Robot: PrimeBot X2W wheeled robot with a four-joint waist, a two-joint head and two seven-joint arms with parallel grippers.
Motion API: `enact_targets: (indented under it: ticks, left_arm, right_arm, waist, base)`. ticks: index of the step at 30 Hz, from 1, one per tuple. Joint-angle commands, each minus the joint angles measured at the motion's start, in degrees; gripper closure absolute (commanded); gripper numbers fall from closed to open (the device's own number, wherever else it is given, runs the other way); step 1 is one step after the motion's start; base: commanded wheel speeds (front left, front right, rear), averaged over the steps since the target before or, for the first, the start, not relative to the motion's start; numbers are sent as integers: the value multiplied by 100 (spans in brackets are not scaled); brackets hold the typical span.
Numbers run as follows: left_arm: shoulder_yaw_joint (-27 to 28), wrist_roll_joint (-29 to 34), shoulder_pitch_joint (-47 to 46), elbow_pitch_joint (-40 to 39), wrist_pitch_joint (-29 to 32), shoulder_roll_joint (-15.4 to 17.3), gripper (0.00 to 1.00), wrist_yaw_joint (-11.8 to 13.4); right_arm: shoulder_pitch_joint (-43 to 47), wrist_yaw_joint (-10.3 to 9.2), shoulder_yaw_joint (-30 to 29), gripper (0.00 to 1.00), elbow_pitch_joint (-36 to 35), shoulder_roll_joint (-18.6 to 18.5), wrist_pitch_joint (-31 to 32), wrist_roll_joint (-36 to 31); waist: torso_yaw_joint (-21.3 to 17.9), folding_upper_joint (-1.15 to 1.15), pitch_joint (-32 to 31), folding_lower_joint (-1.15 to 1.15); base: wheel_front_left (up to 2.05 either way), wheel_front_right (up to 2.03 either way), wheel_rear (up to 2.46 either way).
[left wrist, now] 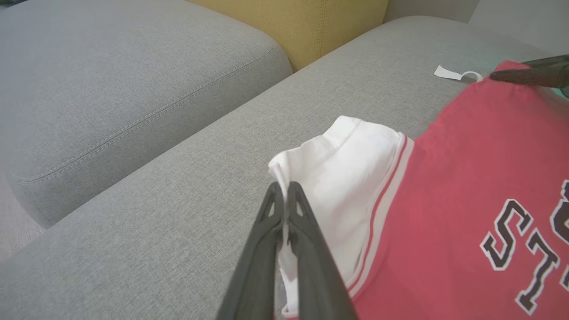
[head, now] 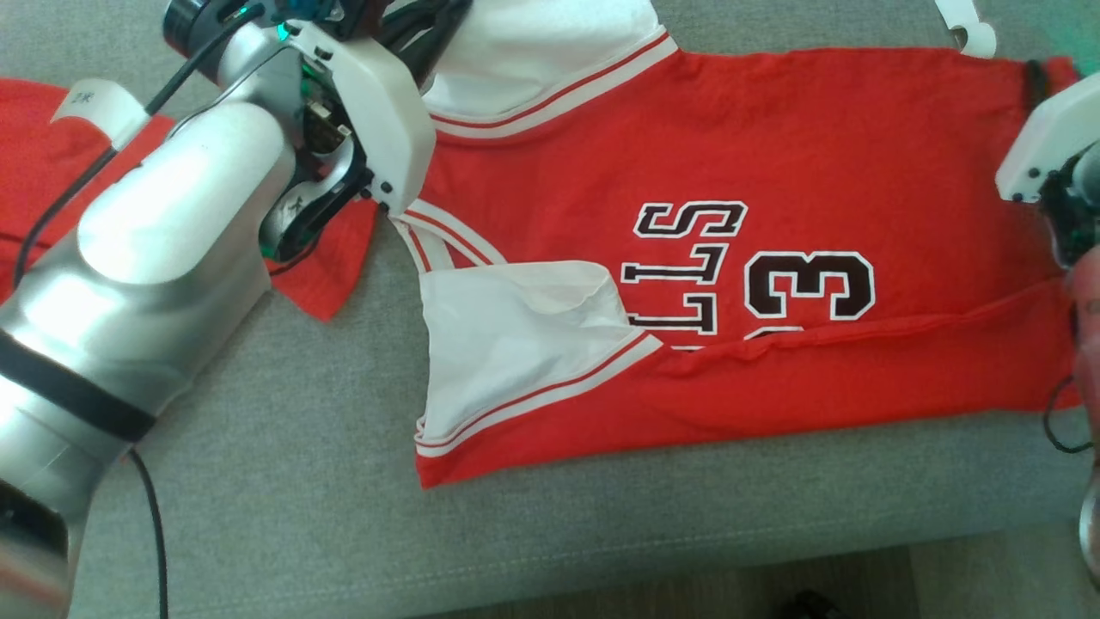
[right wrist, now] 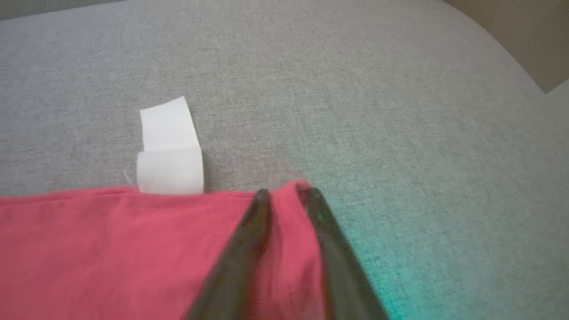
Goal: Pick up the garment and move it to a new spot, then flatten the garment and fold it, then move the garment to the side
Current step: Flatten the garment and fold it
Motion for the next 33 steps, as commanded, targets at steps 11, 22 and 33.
enact_targets:
  ticks: [11, 22, 33]
  left_arm:
    - [406, 63, -515, 191, -345, 268, 100, 270]
    - [569, 192, -1033, 823, -877, -34, 100, 371]
    - [449, 253, -1049, 1503, -1347, -416, 100, 199]
  right_arm:
    - [-461, 19, 1, 100, -255, -11, -1165, 2]
    - [-1011, 19, -530, 100, -221, 0, -1906, -532]
    - [-964, 19, -988, 100, -75, 299, -2258, -1025]
  waist:
    - [-16, 0, -11, 0]
    - [-43, 0, 113, 0]
    - [-27, 0, -31, 0]
  base:
    - [0, 0, 0]
    - [0, 0, 0]
    - [0, 0, 0]
